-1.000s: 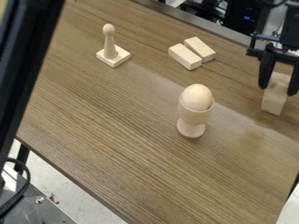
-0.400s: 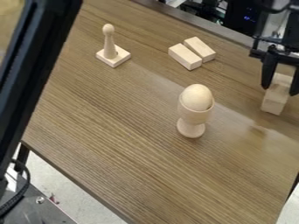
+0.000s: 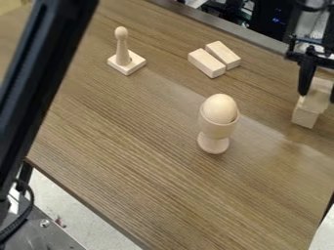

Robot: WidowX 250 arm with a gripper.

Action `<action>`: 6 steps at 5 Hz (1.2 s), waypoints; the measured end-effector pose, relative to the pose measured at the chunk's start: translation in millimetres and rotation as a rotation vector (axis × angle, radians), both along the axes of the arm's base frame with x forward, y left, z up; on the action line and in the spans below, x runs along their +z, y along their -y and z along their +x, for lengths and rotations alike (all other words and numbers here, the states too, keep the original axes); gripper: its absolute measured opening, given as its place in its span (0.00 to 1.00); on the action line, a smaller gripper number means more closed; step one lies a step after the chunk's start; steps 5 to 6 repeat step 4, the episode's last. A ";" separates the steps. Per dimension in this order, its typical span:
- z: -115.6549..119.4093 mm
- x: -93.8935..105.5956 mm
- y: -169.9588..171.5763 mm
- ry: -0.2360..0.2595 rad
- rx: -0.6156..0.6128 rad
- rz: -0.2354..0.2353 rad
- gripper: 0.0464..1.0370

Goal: Put the cube on the top of the other cube

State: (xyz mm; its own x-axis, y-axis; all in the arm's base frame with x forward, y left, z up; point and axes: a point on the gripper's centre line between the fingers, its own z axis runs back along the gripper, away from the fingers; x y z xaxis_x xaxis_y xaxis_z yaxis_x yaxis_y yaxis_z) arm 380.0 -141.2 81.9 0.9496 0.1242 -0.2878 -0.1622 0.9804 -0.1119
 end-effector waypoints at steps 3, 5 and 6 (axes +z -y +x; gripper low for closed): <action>10.6 -2.7 1.2 0.012 -0.003 0.008 0.47; 10.3 -8.0 -0.1 -0.004 -0.004 0.015 0.47; 10.3 -8.0 -0.1 -0.004 -0.004 0.015 0.47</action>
